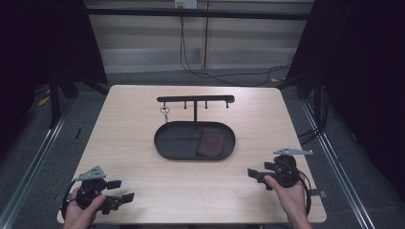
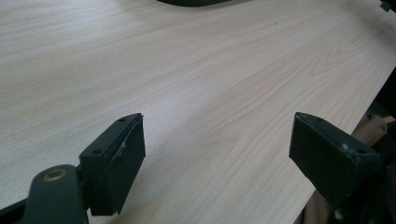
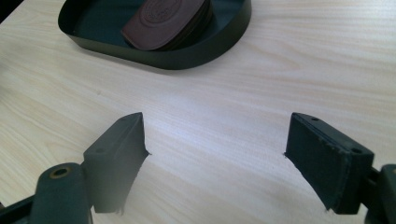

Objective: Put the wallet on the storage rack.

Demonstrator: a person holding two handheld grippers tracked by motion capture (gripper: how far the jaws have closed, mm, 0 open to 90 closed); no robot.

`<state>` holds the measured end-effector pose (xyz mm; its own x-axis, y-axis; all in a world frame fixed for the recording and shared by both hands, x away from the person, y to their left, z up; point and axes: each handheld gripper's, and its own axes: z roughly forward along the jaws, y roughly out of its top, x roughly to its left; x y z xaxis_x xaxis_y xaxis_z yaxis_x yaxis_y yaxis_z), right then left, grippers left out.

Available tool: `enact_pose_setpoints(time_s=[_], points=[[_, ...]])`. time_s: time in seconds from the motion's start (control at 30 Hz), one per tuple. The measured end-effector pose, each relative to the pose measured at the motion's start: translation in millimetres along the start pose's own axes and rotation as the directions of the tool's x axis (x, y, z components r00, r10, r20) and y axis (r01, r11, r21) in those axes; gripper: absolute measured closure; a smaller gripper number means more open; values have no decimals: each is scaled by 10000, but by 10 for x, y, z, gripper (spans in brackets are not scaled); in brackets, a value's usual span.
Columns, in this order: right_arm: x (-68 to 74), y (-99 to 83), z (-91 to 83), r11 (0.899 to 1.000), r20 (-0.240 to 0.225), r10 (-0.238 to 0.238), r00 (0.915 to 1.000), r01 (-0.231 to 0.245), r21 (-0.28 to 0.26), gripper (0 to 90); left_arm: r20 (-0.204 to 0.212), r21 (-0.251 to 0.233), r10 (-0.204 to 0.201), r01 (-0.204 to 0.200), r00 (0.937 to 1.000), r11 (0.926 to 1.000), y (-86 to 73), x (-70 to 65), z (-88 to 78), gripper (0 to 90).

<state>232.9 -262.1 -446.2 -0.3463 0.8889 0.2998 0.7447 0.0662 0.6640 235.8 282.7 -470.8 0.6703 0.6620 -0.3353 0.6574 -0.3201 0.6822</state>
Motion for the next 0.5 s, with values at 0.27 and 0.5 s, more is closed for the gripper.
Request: enact_pose_setpoints(time_s=[0.27, 0.5], points=[[6, -244, 3, 9997, 61, -8, 10000, 9, -256, 193, -79, 79, 79, -78, 9999, 9999, 2, -5, -8, 184], [-4, -320, 10, 9992, 350, -254, 9991, 265, -307, 183, -115, 80, 41, -40, 9999, 10000, 3, 0, 2, 183]])
